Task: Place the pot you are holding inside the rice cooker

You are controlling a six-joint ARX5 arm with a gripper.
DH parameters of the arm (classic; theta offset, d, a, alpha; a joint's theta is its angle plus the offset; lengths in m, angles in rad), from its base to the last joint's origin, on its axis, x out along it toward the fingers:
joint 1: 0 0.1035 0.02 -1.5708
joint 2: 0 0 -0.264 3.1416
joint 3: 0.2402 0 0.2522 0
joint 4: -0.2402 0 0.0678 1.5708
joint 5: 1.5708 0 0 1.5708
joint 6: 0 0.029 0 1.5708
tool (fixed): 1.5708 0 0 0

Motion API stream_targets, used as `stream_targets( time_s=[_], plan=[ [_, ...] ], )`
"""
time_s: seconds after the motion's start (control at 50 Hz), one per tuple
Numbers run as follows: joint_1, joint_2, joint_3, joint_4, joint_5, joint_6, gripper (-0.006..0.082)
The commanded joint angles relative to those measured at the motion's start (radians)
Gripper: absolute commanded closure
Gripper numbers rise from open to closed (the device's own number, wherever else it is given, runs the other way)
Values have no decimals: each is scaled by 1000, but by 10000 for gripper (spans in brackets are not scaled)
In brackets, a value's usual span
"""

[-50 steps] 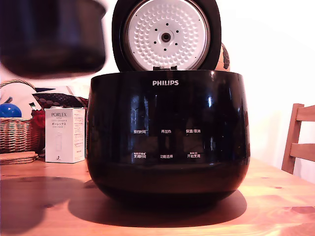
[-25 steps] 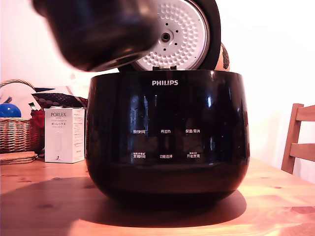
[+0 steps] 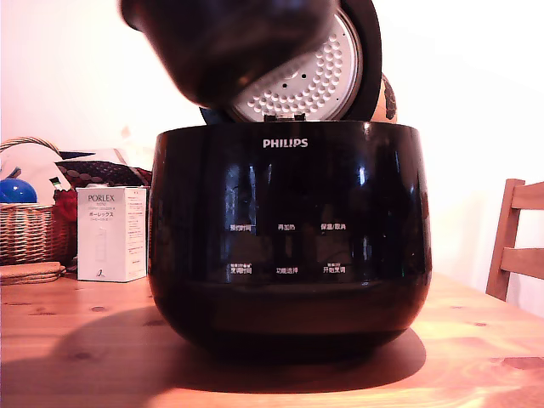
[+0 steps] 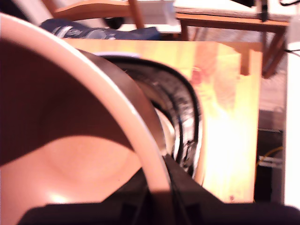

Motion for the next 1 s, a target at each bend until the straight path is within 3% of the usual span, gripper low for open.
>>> stream_targets(
  time_s=[0.0, 0.38, 0.6, 0.98],
  plan=[
    [-16, 36, 48, 40, 2, 34, 791],
    [-53, 239, 255, -180, -66, 137, 791],
    [-39, 297, 260, -251, -78, 168, 791],
    [-2, 327, 259, -239, -33, 198, 791]
  ],
)
